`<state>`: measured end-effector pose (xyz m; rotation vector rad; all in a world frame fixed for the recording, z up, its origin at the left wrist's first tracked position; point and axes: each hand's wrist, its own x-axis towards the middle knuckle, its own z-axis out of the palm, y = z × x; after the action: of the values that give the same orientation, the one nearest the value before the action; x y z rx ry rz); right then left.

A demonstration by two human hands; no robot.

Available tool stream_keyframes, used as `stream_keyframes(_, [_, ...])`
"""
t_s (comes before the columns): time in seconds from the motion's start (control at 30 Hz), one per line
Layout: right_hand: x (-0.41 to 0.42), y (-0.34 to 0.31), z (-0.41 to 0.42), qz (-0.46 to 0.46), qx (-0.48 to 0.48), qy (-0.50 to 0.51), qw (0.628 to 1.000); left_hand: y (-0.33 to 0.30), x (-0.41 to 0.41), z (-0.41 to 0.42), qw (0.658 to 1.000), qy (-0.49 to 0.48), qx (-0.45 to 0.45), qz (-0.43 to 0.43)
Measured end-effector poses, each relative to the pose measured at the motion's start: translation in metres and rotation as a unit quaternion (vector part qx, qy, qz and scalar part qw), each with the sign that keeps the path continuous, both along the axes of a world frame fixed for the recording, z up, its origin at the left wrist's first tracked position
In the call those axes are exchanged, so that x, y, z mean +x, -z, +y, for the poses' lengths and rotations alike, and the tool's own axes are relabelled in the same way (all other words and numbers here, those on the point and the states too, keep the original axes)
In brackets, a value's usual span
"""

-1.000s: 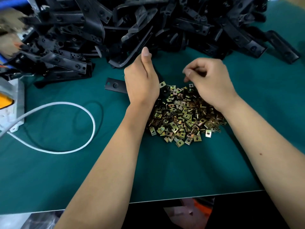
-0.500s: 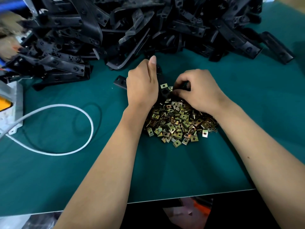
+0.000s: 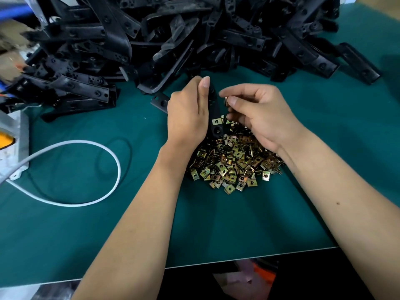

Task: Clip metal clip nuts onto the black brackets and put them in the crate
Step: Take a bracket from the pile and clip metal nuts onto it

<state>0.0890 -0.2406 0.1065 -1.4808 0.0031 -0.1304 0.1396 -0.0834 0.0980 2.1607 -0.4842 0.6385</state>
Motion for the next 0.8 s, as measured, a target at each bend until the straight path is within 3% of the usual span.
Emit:
stream_keyframes(0.13, [-0.0027,-0.0032,0.0029,0.000,0.033,0.000,0.999,-0.0005,-0.0003,0.0002,1.000,-0.003,0.010,-0.009])
stream_keyframes(0.47, [-0.0029,-0.0026,0.0049,-0.005,-0.002,0.056,0.998,-0.0015,-0.0026,0.0006,0.999,0.003,0.026,-0.025])
stream_keyframes(0.8, [-0.0005,-0.0035,0.0052,0.027,0.065,0.056,0.996,-0.0062,-0.0039,0.0008,0.998,0.029,0.053,-0.034])
